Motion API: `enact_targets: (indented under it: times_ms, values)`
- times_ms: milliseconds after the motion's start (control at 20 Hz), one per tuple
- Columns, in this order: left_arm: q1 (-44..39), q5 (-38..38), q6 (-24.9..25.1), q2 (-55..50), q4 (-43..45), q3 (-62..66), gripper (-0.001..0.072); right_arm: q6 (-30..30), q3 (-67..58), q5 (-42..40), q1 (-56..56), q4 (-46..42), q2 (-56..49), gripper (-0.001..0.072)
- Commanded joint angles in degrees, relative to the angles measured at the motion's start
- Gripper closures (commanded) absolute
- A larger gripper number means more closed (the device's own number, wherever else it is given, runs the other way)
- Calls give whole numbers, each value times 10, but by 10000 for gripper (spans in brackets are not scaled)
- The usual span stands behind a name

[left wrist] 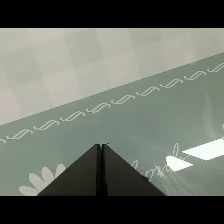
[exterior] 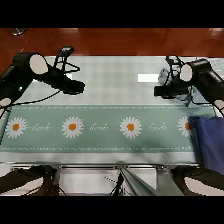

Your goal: Fold the shirts.

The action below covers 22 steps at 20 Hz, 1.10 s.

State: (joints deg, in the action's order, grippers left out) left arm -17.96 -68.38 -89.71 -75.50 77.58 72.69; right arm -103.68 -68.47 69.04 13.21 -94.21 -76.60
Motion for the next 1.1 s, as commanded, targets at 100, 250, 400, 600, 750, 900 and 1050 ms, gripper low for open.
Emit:
enact_targets:
  times_ms: [100, 250, 400, 600, 750, 900, 1050]
  values:
    - [0, 0, 0, 0, 0, 0, 678, 0, 0, 0, 0, 0, 0, 686]
    - [0, 0, 0, 0, 0, 0, 679, 0, 0, 0, 0, 0, 0, 686]
    - [0, 0, 0, 0, 0, 0, 678, 0, 0, 0, 1, 0, 0, 686]
    - [0, 0, 0, 0, 0, 0, 678, 0, 0, -6, 1, 3, 0, 687]
    - [0, 4, 0, 0, 0, 0, 678, 0, 0, -72, 0, 0, 0, 686]
    - [0, 71, 0, 0, 0, 0, 679, 0, 0, -99, 0, -63, 0, 686]
    - [3, 169, 1, -7, 2, 0, 574, -10, 0, -157, 0, -186, -2, 428]
